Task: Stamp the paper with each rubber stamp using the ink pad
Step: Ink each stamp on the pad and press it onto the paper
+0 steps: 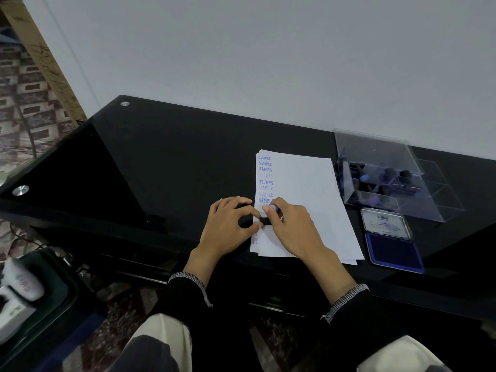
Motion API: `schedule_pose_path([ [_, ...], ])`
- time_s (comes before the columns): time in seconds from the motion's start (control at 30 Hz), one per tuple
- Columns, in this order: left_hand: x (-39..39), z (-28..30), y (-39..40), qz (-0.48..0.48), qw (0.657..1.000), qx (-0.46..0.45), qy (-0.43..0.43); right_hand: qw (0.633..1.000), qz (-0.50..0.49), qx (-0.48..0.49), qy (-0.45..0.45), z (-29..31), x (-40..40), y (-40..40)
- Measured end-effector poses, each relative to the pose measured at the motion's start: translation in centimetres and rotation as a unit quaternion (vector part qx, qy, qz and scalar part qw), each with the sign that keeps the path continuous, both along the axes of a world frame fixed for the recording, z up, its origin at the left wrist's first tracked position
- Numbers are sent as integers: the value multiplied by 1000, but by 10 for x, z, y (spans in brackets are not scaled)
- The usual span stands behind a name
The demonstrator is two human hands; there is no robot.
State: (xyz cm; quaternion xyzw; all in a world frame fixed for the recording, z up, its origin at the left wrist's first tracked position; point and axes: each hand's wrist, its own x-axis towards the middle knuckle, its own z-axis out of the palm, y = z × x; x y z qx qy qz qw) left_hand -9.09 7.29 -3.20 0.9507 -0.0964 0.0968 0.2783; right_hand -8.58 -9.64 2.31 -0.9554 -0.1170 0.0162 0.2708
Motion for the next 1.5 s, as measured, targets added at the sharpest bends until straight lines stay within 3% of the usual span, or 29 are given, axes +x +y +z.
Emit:
schedule_pose_path([
  [0.2, -1, 0, 0, -1, 1000, 2, 2, 994, -32, 100, 34, 6, 7, 4],
  [0.37, -1, -2, 1, -1, 1000, -1, -12, 973, -49, 196, 113, 10, 10, 0],
  [0.63, -1, -4, -1, 0, 1000, -9, -23, 994, -32, 86, 60, -2, 6, 9],
  [0.9, 1, -5, 0, 0, 1000, 1, -21, 990, 86, -116, 7, 9, -2, 11],
  [1.17, 2, -7, 1, 0, 1000, 1, -24, 992, 83, -96, 21, 2, 4, 12],
  [1.5, 3, -6, 7, -47, 997, 41, 44, 995, 76, -61, 9, -5, 2, 11],
])
